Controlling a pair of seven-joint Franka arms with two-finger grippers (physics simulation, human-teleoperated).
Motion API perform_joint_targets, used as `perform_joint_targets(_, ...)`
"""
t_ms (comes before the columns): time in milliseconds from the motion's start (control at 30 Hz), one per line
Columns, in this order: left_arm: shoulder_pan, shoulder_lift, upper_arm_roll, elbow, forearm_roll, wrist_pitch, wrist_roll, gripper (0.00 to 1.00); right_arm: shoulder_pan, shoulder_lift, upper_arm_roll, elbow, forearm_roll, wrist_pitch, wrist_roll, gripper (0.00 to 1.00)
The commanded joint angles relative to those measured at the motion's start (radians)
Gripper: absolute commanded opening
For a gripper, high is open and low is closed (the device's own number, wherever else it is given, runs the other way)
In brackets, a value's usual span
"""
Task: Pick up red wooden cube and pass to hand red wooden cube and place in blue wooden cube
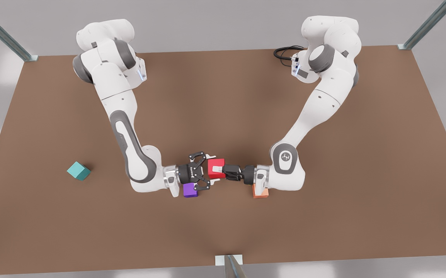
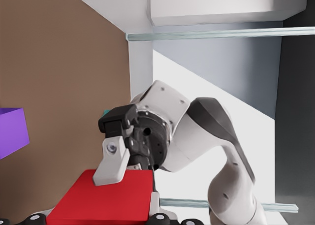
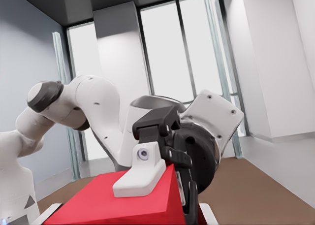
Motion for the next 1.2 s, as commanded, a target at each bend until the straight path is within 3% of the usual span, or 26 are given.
perform_joint_targets(0, -0.001, 0.0, -0.001, 0.0, -0.014, -0.008, 0.044, 0.55, 0.004, 0.004, 0.001, 0.006, 0.001, 0.012, 0.034, 1.0)
perform_joint_targets(100, -0.004, 0.0, -0.001, 0.0, -0.014, -0.006, 0.045, 0.55, 0.004, 0.008, 0.017, 0.006, 0.001, 0.015, 0.043, 1.0)
perform_joint_targets(133, -0.004, 0.002, -0.001, 0.0, -0.014, -0.006, 0.045, 0.55, 0.007, 0.01, 0.02, 0.006, 0.001, 0.018, 0.047, 0.92)
perform_joint_targets(167, -0.006, 0.002, -0.001, 0.0, -0.014, -0.006, 0.045, 0.55, 0.01, 0.008, 0.02, 0.006, 0.001, 0.019, 0.047, 0.71)
perform_joint_targets(200, -0.006, 0.002, -0.001, 0.0, -0.014, 0.0, 0.045, 0.55, 0.01, 0.01, 0.02, 0.006, 0.001, 0.019, 0.047, 0.6)
perform_joint_targets(267, -0.006, 0.002, -0.001, 0.0, -0.014, 0.0, 0.051, 0.55, 0.009, 0.01, 0.024, 0.006, 0.001, 0.019, 0.047, 0.6)
perform_joint_targets(300, -0.006, 0.002, -0.001, 0.0, -0.014, 0.0, 0.05, 0.67, 0.007, 0.01, 0.024, 0.006, 0.001, 0.019, 0.05, 0.6)
perform_joint_targets(333, -0.006, 0.002, -0.001, -0.001, -0.017, 0.0, 0.048, 1.0, 0.005, 0.011, 0.024, 0.006, 0.001, 0.019, 0.05, 0.6)
perform_joint_targets(533, 0.0, -0.002, -0.001, -0.003, -0.029, -0.008, 0.045, 1.0, -0.007, 0.008, 0.024, 0.004, 0.001, 0.015, 0.05, 0.6)
perform_joint_targets(633, 0.097, -0.011, -0.001, -0.006, 0.012, -0.091, 0.047, 1.0, -0.018, 0.007, 0.024, 0.0, -0.001, 0.01, 0.05, 0.6)
perform_joint_targets(733, 0.272, -0.009, 0.002, -0.01, 0.132, -0.328, -0.045, 1.0, -0.06, -0.007, 0.018, -0.006, -0.03, 0.003, 0.048, 0.61)
perform_joint_targets(800, 0.431, -0.035, 0.01, 0.019, 0.368, -0.585, -0.234, 1.0, -0.128, -0.015, 0.017, -0.008, -0.137, -0.057, 0.05, 0.61)
perform_joint_targets(833, 0.494, -0.069, 0.007, 0.1, 0.65, -0.743, -0.263, 1.0, -0.18, -0.015, 0.015, -0.013, -0.28, -0.125, 0.051, 0.61)
perform_joint_targets(867, 0.481, -0.193, 0.001, 0.108, 0.978, -0.796, -0.304, 1.0, -0.222, -0.016, 0.003, -0.016, -0.41, -0.187, 0.053, 0.61)
perform_joint_targets(900, 0.422, -0.267, -0.03, 0.106, 1.314, -0.908, -0.315, 1.0, -0.225, -0.016, -0.086, -0.022, -0.496, -0.289, 0.053, 0.61)
perform_joint_targets(967, 0.362, -0.368, -0.031, 0.106, 1.578, -1.017, -0.364, 1.0, -0.252, -0.012, -0.177, -0.02, -0.67, -0.389, 0.054, 0.61)
perform_joint_targets(1033, 0.356, -0.461, -0.015, 0.088, 1.515, -1.089, -0.391, 1.0, -0.258, -0.074, -0.264, -0.02, -0.832, -0.389, 0.157, 0.61)
perform_joint_targets(1067, 0.126, -0.762, 0.355, -0.261, 1.304, -0.889, -0.367, 1.0, -0.222, -0.114, -0.361, -0.016, -0.919, -0.389, 0.227, 0.61)
perform_joint_targets(1100, 0.086, -0.927, 0.449, -0.457, 1.236, -0.718, -0.364, 1.0, -0.156, -0.142, -0.479, -0.017, -0.992, -0.389, 0.284, 0.61)
perform_joint_targets(1167, 0.102, -0.882, 0.449, -0.389, 1.233, -0.75, -0.366, 1.0, 0.021, -0.131, -0.735, -0.022, -1.039, -0.382, 0.344, 0.61)
